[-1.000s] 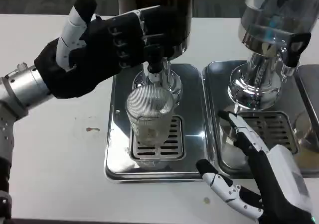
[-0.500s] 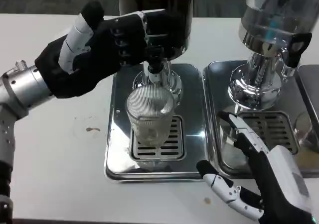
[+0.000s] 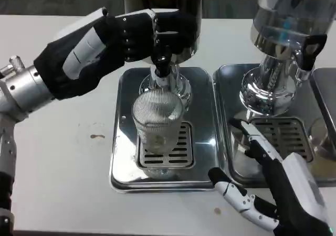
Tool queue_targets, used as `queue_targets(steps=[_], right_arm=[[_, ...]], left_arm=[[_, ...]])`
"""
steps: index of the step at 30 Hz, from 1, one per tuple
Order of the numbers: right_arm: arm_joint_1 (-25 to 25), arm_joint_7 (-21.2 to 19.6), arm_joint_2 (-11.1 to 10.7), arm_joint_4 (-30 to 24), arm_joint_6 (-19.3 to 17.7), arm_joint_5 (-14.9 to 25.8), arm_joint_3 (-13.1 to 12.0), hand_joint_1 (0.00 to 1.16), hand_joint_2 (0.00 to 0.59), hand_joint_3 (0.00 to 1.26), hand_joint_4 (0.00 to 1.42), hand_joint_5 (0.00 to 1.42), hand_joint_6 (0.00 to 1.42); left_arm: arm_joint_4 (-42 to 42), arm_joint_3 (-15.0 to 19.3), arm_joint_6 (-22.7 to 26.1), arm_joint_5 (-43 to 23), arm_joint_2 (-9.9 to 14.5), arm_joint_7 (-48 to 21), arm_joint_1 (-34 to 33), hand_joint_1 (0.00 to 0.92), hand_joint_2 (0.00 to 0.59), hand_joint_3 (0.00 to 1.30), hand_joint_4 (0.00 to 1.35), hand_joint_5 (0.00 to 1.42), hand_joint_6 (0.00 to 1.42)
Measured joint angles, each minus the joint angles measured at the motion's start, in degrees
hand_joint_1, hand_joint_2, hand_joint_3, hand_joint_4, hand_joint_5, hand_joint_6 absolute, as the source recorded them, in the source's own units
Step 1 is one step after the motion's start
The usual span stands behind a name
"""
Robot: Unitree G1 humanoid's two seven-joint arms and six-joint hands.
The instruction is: Grasp the cup under the faucet to collect the drink, then remove the cup.
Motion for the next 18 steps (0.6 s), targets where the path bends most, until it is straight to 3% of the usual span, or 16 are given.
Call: queue_targets(steps=[8,18], right_arm=[[-0.24,0.12,0.00,0.00,0.00,0.05,-0.07,0.30,0.221,0.13,0.08,0.10,0.27],[-0.45,0.78,-0.05,0.01,0.00,0.11,-0.18,0.30,0.218,0.13,0.08,0.09,0.27]], left_arm=[[-0.67,-0.73,-0.09,-0.26,0.03,0.07,0.81,0.000,0.118,0.20,0.11,0.17,0.19],[-2.77,-1.01,3.52,-1.11,0.08,0.58,1.84,0.000,0.114,0.16,0.06,0.14,0.18]])
